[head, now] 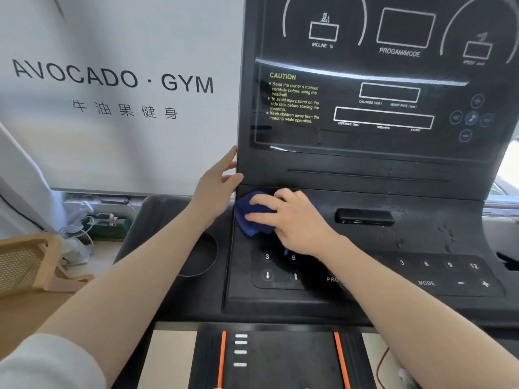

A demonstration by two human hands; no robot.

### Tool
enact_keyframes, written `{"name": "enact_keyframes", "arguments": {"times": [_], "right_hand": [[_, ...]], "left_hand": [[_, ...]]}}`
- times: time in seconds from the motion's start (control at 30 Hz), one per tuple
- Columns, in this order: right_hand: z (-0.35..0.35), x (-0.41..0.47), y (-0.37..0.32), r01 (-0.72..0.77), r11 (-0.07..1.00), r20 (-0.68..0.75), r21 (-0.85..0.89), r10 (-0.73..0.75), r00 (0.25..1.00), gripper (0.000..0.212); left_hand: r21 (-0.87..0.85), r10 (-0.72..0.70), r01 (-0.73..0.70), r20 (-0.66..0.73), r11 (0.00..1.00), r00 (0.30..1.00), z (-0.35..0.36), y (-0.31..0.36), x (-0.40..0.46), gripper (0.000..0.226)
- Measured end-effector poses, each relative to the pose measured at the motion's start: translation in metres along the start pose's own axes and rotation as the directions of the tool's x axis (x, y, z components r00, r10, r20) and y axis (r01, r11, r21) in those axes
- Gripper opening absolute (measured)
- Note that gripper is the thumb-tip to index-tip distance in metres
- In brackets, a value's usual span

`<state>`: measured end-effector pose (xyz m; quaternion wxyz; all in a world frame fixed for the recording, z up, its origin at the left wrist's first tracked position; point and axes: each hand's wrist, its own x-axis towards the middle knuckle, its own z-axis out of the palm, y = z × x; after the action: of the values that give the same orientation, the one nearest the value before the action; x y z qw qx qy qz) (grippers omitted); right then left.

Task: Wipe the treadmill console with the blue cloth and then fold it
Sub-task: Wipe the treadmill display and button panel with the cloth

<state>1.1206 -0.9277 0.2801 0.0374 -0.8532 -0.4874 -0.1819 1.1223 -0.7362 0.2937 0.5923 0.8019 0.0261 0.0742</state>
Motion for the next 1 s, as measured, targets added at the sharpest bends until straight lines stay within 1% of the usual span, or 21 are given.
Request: {"name": "enact_keyframes", "arguments": {"times": [0.07, 0.13, 0.2, 0.27, 0.3, 0.37, 0.43, 0.5, 0.57, 0.63, 0.7, 0.73, 0.83, 0.87, 0.93, 0.97, 1.0], "right_hand": [[0.001, 0.0, 0.01, -0.098, 0.994, -0.079, -0.055, 0.094, 0.992, 0.051], [0.005, -0.007, 0.003, -0.143, 0.99, -0.124, -0.017, 0.14, 0.982, 0.051], [0.008, -0.02, -0.008, -0.158, 0.982, -0.083, 0.102, 0.166, 0.983, 0.053], [0.007, -0.039, -0.014, -0.103, 0.973, -0.02, 0.208, 0.11, 0.994, 0.052], [0.004, -0.046, -0.012, -0.058, 0.976, 0.006, 0.212, 0.058, 0.998, 0.052], [-0.003, -0.053, 0.0, 0.039, 0.993, 0.038, 0.11, -0.043, 0.998, 0.053], [-0.009, -0.052, 0.024, 0.067, 0.996, 0.031, -0.062, -0.065, 0.997, 0.054], [-0.018, -0.049, 0.051, 0.01, 0.976, -0.021, -0.219, -0.015, 1.0, 0.056], [-0.024, -0.052, 0.068, -0.075, 0.952, -0.084, -0.296, 0.053, 0.995, 0.058], [-0.023, -0.059, 0.067, -0.172, 0.947, -0.15, -0.27, 0.135, 0.979, 0.058], [-0.017, -0.066, 0.048, -0.224, 0.962, -0.163, -0.156, 0.199, 0.967, 0.055], [-0.013, -0.07, 0.036, -0.205, 0.974, -0.135, -0.098, 0.191, 0.972, 0.053], [-0.007, -0.082, 0.012, -0.097, 0.995, -0.063, 0.01, 0.098, 0.993, 0.05], [-0.008, -0.083, 0.012, -0.065, 0.998, -0.051, 0.013, 0.065, 0.997, 0.049], [-0.013, -0.082, 0.024, -0.002, 0.998, -0.038, -0.068, 0.0, 0.999, 0.05], [-0.017, -0.08, 0.034, -0.011, 0.991, -0.046, -0.132, 0.005, 0.999, 0.051], [-0.021, -0.077, 0.044, -0.054, 0.981, -0.074, -0.186, 0.04, 0.996, 0.052]], "left_hand": [[-0.027, -0.007, 0.008, 0.005, 1.0, 1.0, 0.0, -0.002, 0.0, 0.056], [-0.064, -0.03, 0.028, -0.021, 0.998, 0.999, 0.003, -0.003, -0.001, 0.055], [-0.102, -0.043, 0.036, -0.07, 0.994, 0.997, 0.009, -0.003, -0.003, 0.053], [-0.113, -0.044, 0.032, -0.107, 0.993, 0.993, 0.015, -0.004, -0.005, 0.052], [-0.116, -0.046, 0.032, -0.119, 0.993, 0.992, 0.016, -0.004, -0.005, 0.052], [-0.118, -0.047, 0.032, -0.126, 0.992, 0.991, 0.017, -0.005, -0.005, 0.052], [-0.113, -0.043, 0.027, -0.136, 0.993, 0.99, 0.017, -0.006, -0.003, 0.052], [-0.108, -0.041, 0.025, -0.145, 0.994, 0.989, 0.018, -0.006, -0.004, 0.052], [-0.086, -0.05, 0.037, -0.152, 0.996, 0.987, 0.02, -0.004, -0.005, 0.052], [-0.076, -0.056, 0.045, -0.151, 0.996, 0.987, 0.021, -0.004, -0.005, 0.054], [-0.076, -0.072, 0.06, -0.162, 0.995, 0.984, 0.022, -0.003, -0.005, 0.055], [-0.074, -0.079, 0.067, -0.177, 0.995, 0.981, 0.024, -0.003, -0.005, 0.056], [-0.052, -0.07, 0.059, -0.24, 0.997, 0.968, 0.031, -0.001, -0.008, 0.053], [-0.044, -0.065, 0.056, -0.257, 0.997, 0.964, 0.033, -0.001, -0.009, 0.052], [-0.053, -0.057, 0.044, -0.273, 0.998, 0.96, 0.036, 0.0, -0.01, 0.052], [-0.066, -0.057, 0.04, -0.279, 0.997, 0.959, 0.037, 0.0, -0.01, 0.052], [-0.08, -0.064, 0.042, -0.288, 0.996, 0.956, 0.037, 0.002, -0.011, 0.052]]}}
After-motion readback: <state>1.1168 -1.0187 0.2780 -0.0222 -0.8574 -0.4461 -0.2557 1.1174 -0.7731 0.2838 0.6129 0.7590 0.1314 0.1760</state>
